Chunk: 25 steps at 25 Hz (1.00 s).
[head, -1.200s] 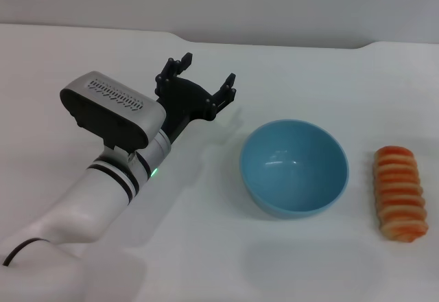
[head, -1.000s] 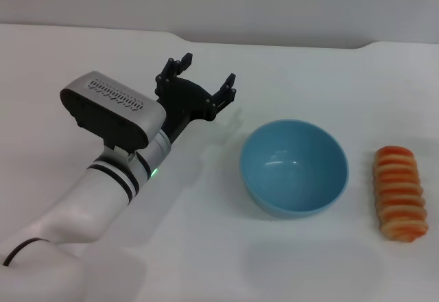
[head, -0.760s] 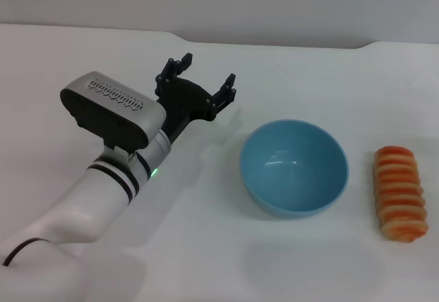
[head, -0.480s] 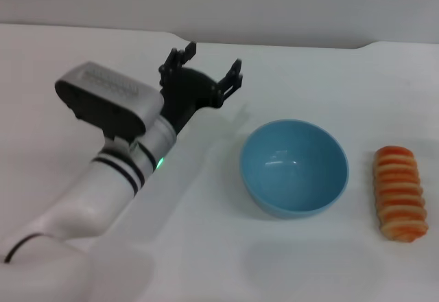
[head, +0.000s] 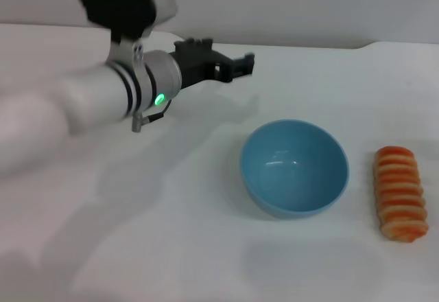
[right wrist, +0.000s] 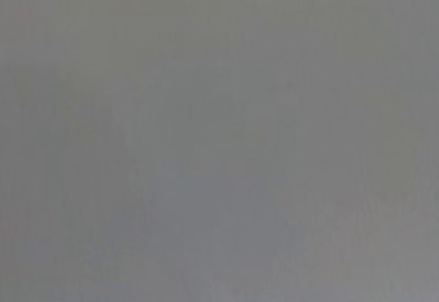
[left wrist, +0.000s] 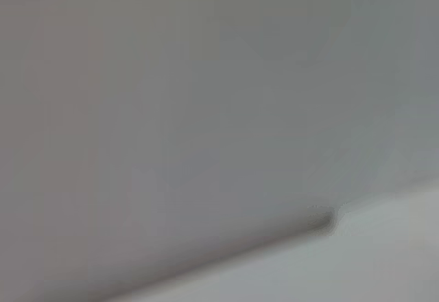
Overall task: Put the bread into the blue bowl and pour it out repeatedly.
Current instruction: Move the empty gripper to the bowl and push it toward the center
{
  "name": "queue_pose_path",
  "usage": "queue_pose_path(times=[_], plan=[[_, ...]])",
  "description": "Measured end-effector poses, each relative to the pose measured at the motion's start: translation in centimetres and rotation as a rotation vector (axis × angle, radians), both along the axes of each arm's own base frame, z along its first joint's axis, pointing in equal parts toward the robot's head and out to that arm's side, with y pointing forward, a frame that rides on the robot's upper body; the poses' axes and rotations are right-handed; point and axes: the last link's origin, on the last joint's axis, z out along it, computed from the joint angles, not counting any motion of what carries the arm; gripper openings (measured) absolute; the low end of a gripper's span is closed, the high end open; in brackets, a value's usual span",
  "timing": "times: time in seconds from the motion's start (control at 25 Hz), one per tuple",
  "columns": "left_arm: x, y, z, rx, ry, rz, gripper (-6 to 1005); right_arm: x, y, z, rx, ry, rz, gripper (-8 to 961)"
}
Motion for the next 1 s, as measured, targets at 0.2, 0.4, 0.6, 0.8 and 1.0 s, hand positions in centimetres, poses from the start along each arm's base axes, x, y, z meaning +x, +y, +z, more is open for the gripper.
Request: queue_pose_path(times=[0.2, 0.4, 0.6, 0.8, 1.0], plan=[[1.5, 0.8, 2.6, -0.217, 0.047, 0.033, 839, 0.0, 0.1, 0.1, 0.001, -0.003, 0.003, 702], [2.5, 0.8, 3.2, -0.354, 0.040, 0.035, 839, 0.0, 0.0, 0.2, 0.004, -0.006, 0.004, 702], [2.3, 0.3, 1.3, -0.432, 0.045, 0.058, 839, 0.0, 0.0, 0.1, 0.003, -0.006, 0.005, 702], [1.5, -0.2, -0.6, -0.469, 0.050, 0.085, 840, 0.0, 0.0, 0.1, 0.001, -0.007, 0.006, 702], [0.4, 0.0, -1.5, -0.450, 0.051, 0.120, 840, 0.0, 0.1, 0.1, -0.002, -0.009, 0.005, 702]])
